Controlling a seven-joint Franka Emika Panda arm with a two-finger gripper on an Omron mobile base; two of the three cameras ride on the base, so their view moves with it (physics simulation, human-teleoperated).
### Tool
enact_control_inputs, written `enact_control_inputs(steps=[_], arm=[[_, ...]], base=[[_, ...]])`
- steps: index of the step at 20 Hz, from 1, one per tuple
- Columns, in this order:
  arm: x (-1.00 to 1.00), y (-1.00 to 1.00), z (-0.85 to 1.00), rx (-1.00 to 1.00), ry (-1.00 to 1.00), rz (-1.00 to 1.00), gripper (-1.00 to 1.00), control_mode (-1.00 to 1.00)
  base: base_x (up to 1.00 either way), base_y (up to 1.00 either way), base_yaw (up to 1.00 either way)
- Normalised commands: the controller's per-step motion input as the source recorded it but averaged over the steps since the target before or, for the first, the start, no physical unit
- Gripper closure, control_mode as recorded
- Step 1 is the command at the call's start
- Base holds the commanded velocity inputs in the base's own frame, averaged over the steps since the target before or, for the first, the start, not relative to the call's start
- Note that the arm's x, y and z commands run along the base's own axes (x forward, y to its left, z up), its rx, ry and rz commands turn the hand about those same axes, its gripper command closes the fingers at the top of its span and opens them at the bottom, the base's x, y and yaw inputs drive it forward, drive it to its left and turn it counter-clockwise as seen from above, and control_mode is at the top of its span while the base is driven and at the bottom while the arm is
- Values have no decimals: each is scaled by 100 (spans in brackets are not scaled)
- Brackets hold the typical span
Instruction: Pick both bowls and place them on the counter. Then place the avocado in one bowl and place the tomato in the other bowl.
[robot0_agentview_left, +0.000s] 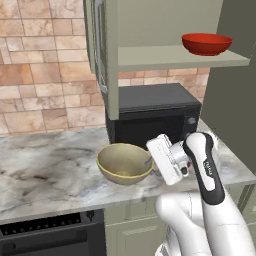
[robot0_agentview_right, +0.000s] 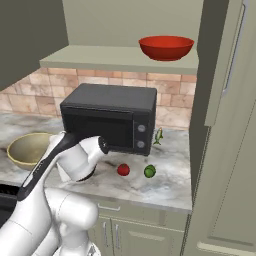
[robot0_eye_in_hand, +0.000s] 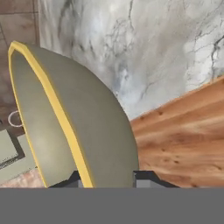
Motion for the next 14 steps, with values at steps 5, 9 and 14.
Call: enact_control_inputs(steps=[5, 9, 14], arm=[[45, 59, -30, -3, 6, 0, 100, -100], [46, 56, -32, -6, 7, 0, 100, -100], [34, 43, -53, -7, 4, 0, 100, -100]], base=[[0, 0, 0], [0, 0, 0], [0, 0, 0]])
